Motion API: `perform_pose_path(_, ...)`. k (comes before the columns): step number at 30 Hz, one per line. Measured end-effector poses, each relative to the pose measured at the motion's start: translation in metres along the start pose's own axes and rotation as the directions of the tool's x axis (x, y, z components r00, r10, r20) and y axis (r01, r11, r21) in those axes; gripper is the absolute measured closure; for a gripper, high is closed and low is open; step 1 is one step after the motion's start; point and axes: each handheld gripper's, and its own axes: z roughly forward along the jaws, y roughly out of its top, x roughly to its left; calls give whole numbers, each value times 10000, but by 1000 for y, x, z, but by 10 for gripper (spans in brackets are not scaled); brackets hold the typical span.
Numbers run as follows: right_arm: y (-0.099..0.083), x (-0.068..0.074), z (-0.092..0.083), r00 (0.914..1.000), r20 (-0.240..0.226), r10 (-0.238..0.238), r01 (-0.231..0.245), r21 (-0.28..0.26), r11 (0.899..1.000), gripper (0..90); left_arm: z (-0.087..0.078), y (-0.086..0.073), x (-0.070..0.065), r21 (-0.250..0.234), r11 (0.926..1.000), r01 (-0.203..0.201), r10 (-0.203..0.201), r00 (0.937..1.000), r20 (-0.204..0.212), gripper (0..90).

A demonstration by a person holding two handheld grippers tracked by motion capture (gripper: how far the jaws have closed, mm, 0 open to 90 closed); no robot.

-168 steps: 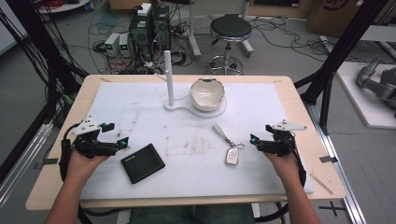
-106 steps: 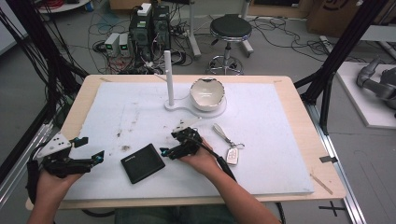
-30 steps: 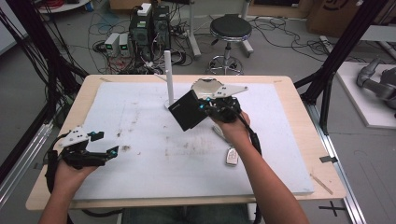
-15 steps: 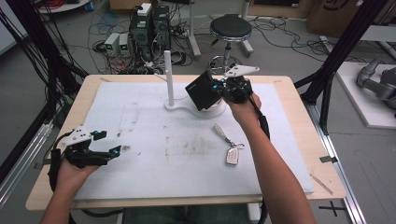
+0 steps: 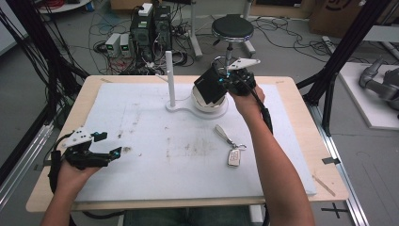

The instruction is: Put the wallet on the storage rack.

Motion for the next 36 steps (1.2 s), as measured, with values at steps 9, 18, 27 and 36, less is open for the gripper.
perform_pose_path(9, -4, -5, 10, 9990, 361, -278, 269, 262, 9993, 860, 1, -1, 0, 44, 10000, -5, 5, 10000, 38, 155)
perform_pose_path(18, -8, 0, 20, 9972, 436, -614, 585, 645, 9962, 859, 1, -1, 0, 59, 10000, -13, 13, 10000, 36, 155)
perform_pose_path(27, -18, 4, 35, 9996, 292, -53, 29, 829, 9966, 829, 2, -1, -1, 72, 10000, -6, 5, 10000, 88, 155)
perform_pose_path(36, -21, -2, 37, 9983, 46, 584, -586, 966, 9936, 461, 4, 0, -2, 91, 9999, -62, 61, 9999, 153, 155)
